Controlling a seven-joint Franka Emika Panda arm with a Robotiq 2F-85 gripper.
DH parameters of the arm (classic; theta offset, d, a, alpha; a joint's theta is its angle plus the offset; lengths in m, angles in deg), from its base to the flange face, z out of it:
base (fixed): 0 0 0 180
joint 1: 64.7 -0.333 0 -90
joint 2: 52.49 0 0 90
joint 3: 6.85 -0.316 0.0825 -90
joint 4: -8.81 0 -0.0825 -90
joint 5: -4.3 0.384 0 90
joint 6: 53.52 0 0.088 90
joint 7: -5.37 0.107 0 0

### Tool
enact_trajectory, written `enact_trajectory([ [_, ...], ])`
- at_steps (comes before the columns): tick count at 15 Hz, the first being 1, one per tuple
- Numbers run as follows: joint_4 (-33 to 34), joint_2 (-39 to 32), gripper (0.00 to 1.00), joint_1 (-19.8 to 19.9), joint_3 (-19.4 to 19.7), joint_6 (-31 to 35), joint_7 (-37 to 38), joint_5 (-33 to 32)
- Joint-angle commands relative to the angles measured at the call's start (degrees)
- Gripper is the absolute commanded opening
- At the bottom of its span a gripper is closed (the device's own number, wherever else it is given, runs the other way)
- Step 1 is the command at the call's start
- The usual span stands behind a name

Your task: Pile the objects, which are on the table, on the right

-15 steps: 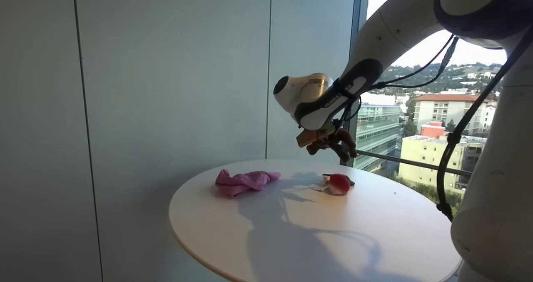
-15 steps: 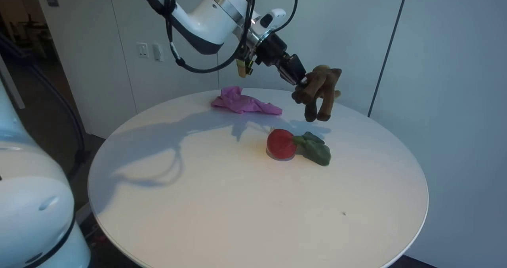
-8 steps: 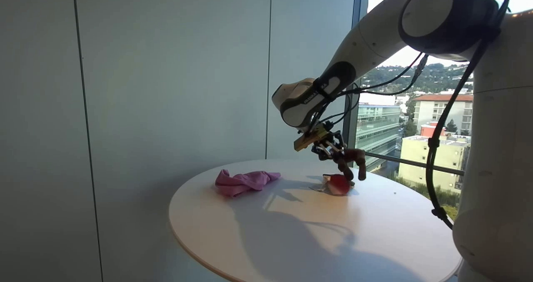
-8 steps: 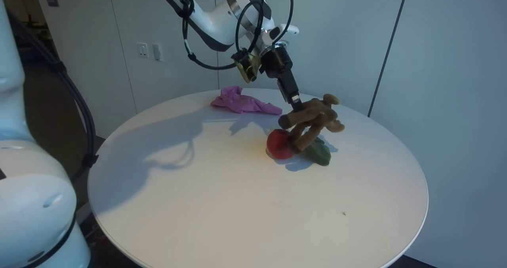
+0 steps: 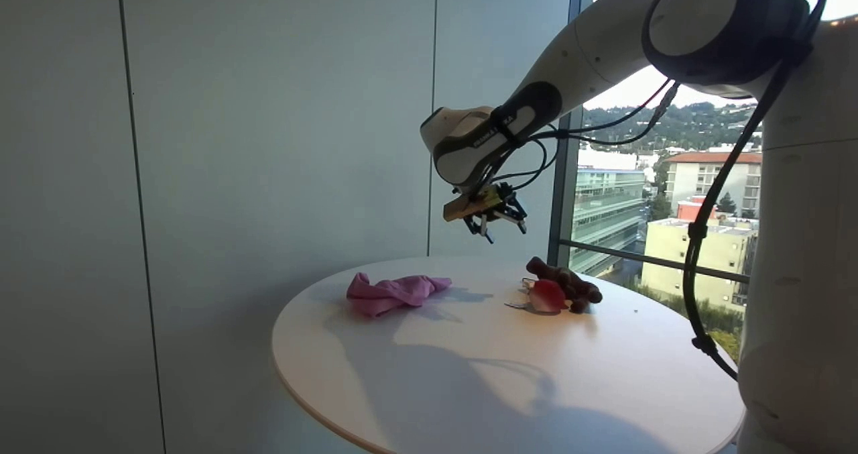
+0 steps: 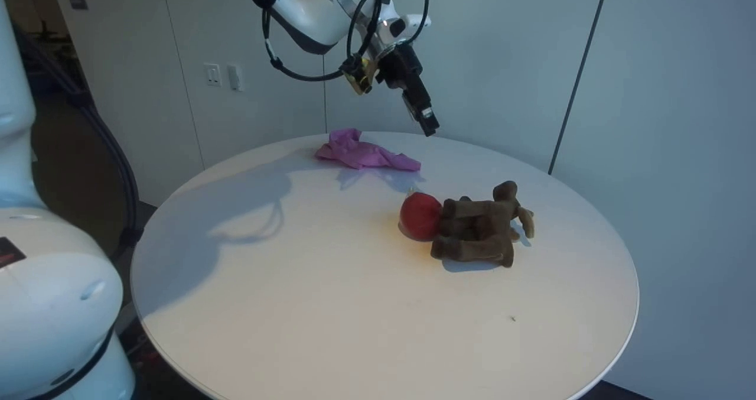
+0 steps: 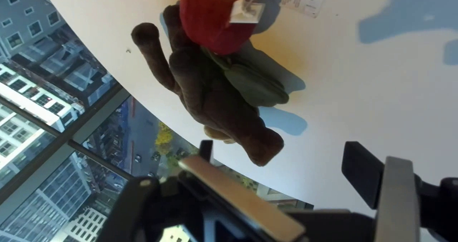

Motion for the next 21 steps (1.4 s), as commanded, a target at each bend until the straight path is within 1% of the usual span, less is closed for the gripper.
enact_trajectory([
  [1,0.54,5.54,1.0,-2.09,-0.84,4.37,-1.77,4.5],
  [3,-0.21,7.77,1.0,-3.26,-1.74,7.33,-1.56,7.99],
  [6,-3.1,9.57,1.0,-5.28,-3.85,13.68,-0.65,14.05],
  [8,-5.09,10.03,1.0,-6.62,-5.28,17.9,-2.1,18.6],
  [11,-7.25,9.36,1.0,-8.88,-7.47,20.47,-7.8,25.25],
  [12,-7.8,8.93,1.0,-9.55,-8.13,20.39,-10.17,26.3],
  [13,-9.06,8.81,1.0,-10.02,-8.59,22.13,-12.39,26.64],
  [15,-10.74,7.21,1.0,-10.59,-9.29,24.71,-16.15,24.97],
  [17,-13.21,5.91,1.0,-10.36,-9.28,30.43,-15.43,18.71],
  [18,-13.81,4.85,1.0,-10.22,-9.03,32.27,-14.57,15.19],
  [20,-14.44,1.98,1.0,-9.97,-8.1,36.96,-13.77,10.75],
  [21,-14.43,0.66,1.0,-9.92,-7.55,39.78,-13.97,10.01],
])
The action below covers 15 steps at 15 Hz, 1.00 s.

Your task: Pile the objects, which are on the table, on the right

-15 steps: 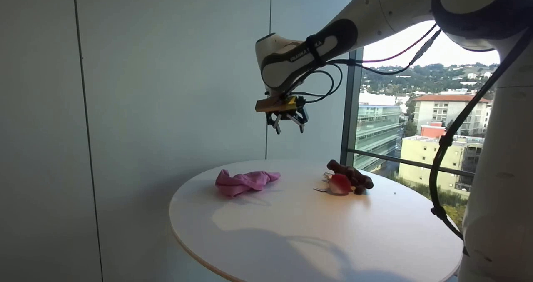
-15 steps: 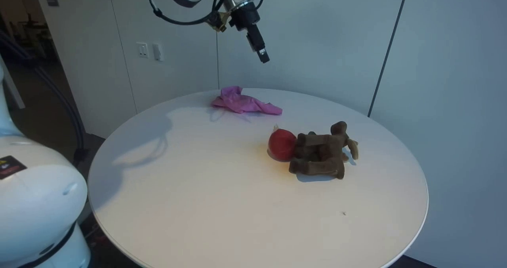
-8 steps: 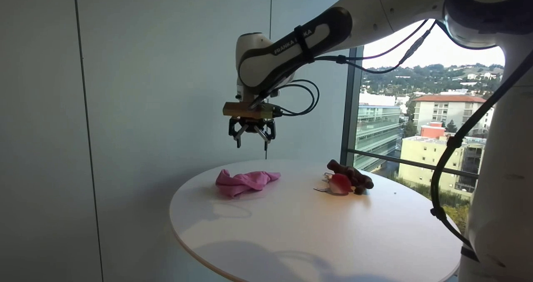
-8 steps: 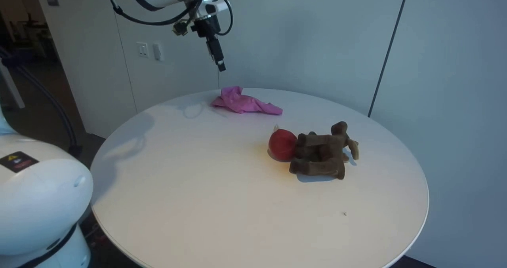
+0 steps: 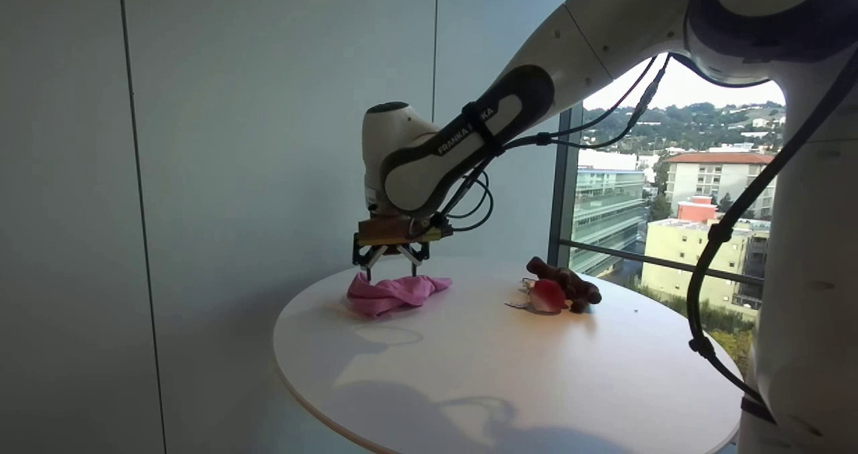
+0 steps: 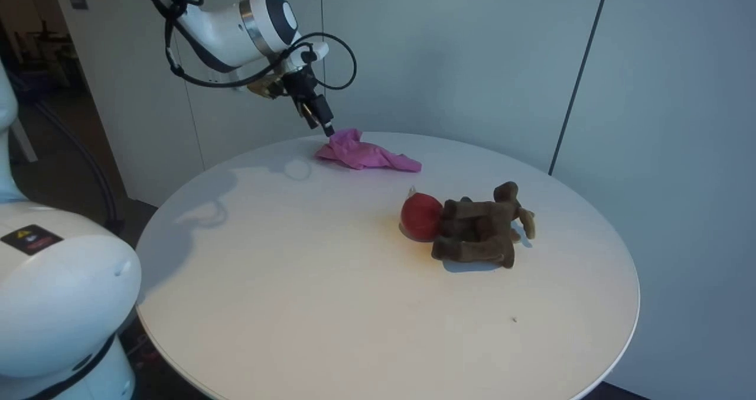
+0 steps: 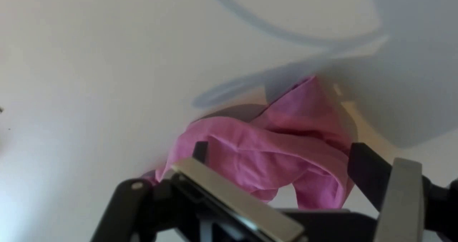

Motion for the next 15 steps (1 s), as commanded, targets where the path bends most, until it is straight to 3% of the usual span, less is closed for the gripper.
enact_trajectory([
  [1,-0.15,-4.07,1.0,0.38,1.89,9.7,0.65,-6.24],
  [6,3.12,-9.34,1.0,-0.09,5.73,19.94,6.28,-20.81],
  [7,3.27,-9.73,1.0,0.02,5.61,19.65,4.99,-19.97],
  [8,2.39,-9.73,0.75,1.03,4.07,19.55,0.3,-13.42],
  [10,0.55,-9.55,0.66,3.48,0.04,18.41,-7.45,-1.76],
  [11,0.54,-9.31,0.57,2.13,0.65,17.16,-10.99,3.18],
  [15,-0.04,-8.51,0.28,-0.62,3.29,18.45,-14.72,7.67],
])
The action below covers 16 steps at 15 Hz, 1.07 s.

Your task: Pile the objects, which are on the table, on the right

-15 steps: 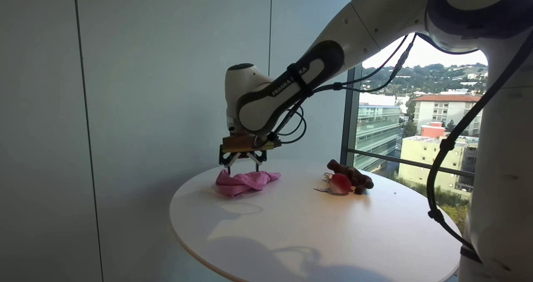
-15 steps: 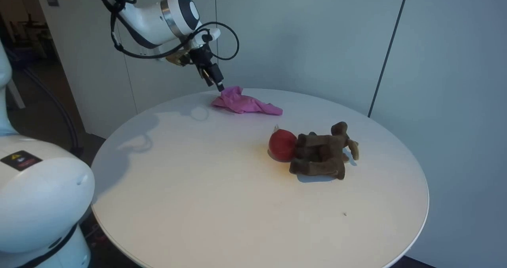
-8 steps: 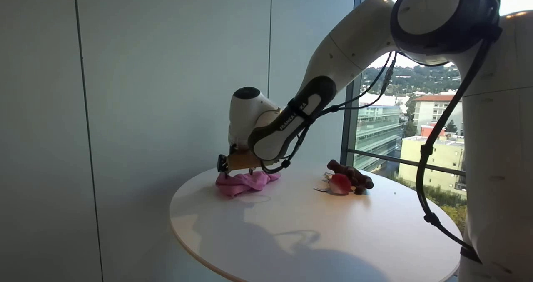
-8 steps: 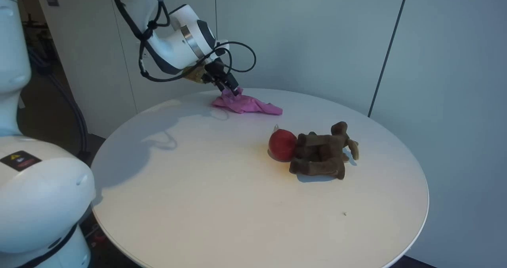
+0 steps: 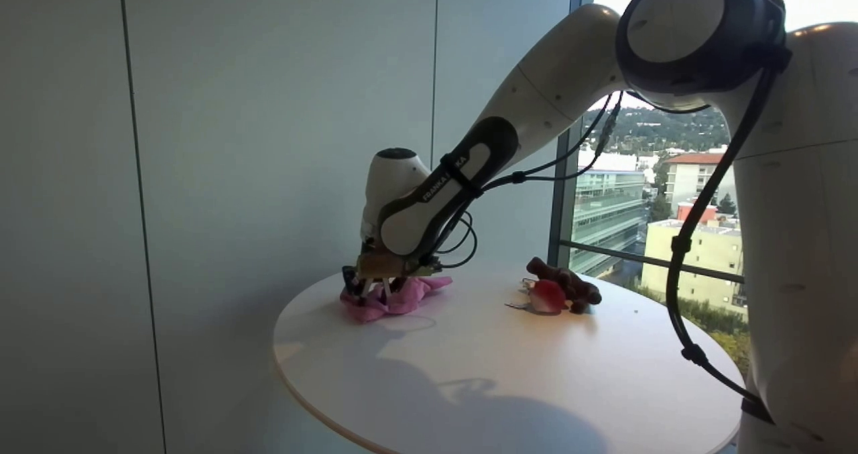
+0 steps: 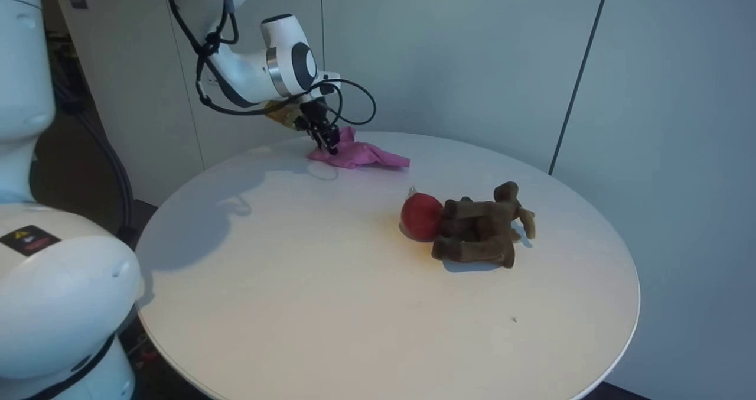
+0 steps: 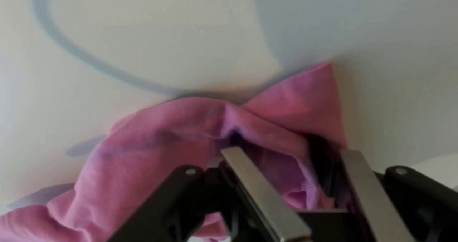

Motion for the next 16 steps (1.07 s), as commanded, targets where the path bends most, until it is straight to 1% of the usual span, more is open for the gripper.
enact_trajectory([
  [1,-0.73,1.66,0.19,-2.06,2.35,1.3,-1.97,1.0],
  [3,-0.84,2.13,0.06,-2.82,3.63,1.47,-1.05,-0.95],
  [4,-0.9,2.46,0.02,-3.11,4.14,1.23,-0.71,-1.59],
  [5,-0.83,2.72,0.0,-3.37,4.6,1.13,-0.44,-2.33],
  [6,-0.57,3.24,0.0,-3.6,5.22,0.64,0.08,-3.59],
  [7,-0.1,3.88,0.03,-3.72,5.85,0.1,0.82,-4.98],
  [9,1.14,5.5,0.03,-3.31,7.2,-0.55,2.41,-7.86],
  [11,3.34,7.56,0.03,-2.86,9.59,-1.8,7.62,-16.18],
  [13,5.4,9.39,0.02,-1.85,11.54,-3.26,9.5,-23.07],
  [16,8.07,11.97,0.02,-0.5,13.97,-6.46,14.91,-33.26],
])
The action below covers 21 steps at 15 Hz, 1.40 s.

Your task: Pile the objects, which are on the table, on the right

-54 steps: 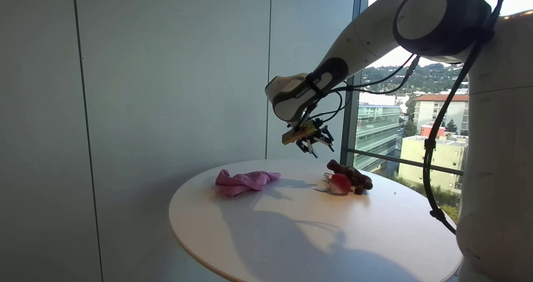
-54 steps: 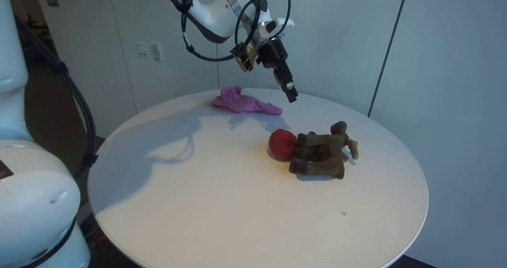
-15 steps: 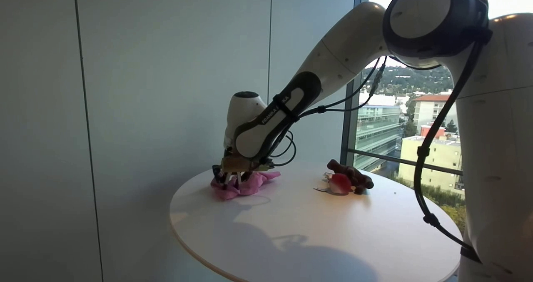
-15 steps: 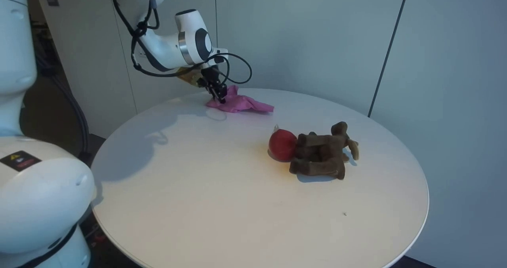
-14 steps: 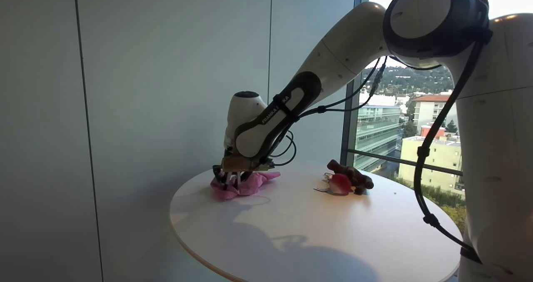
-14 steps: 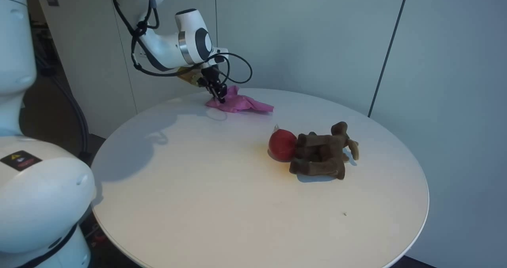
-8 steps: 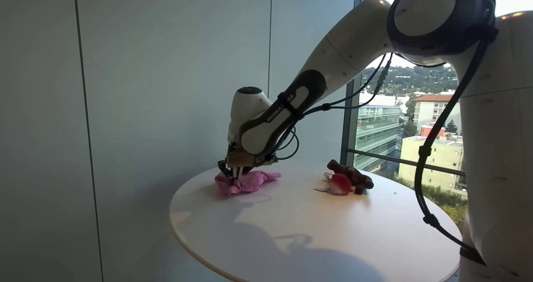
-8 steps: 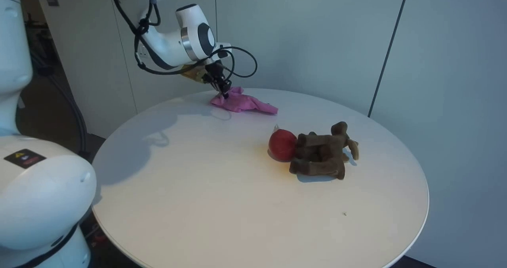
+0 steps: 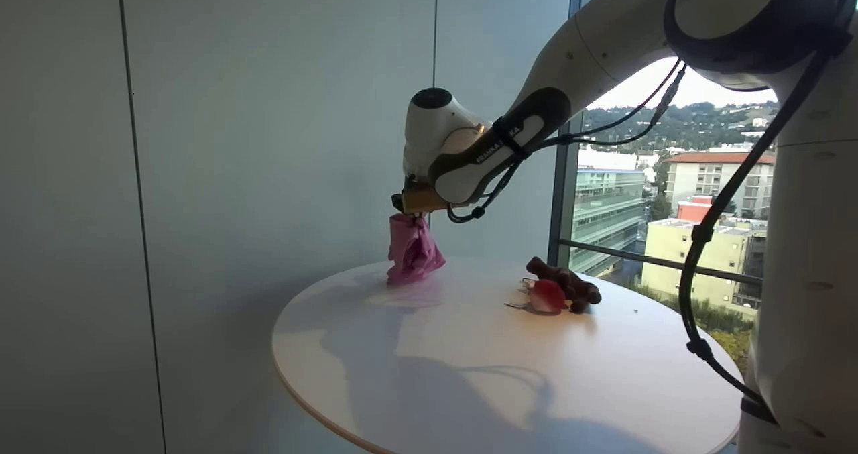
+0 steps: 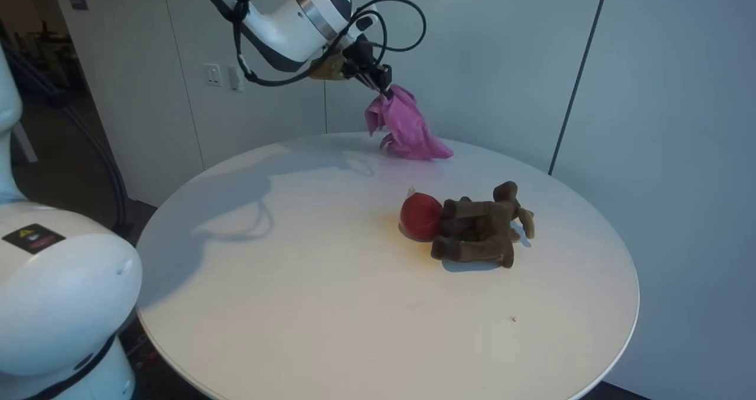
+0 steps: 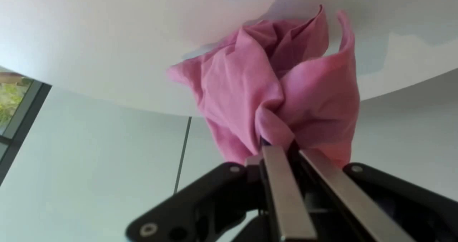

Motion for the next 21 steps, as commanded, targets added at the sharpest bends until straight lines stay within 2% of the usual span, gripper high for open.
enact_trajectory([
  [1,2.93,3.66,0.02,1.46,2.32,-4.69,7.06,-11.23],
  [2,3.37,4.43,0.02,2.09,2.91,-6.27,8.86,-14.14],
  [3,3.81,5.13,0.02,5.53,0.4,-8.26,10.37,-16.74],
  [8,1.96,8.71,0.02,10.06,-0.51,-20.16,16.75,-29.81],
  [12,-1.27,9.36,0.02,10.51,-2.03,-36.49,15.62,-29.26],
  [15,-3.35,8.82,0.02,9.89,-3.42,-49.27,13.93,-26.51],
  [17,-5.04,8.95,0.02,9.44,-3.89,-52.19,12.11,-21.06],
  [18,-5.82,9.29,0.33,9.25,-3.86,-51.24,12.0,-15.95],
  [19,-6.13,9.22,0.34,9.14,-4.03,-51.44,12.13,-12.01],
  [21,-6.65,9.67,0.47,9.04,-4.15,-49.79,11.71,-4.11],
])
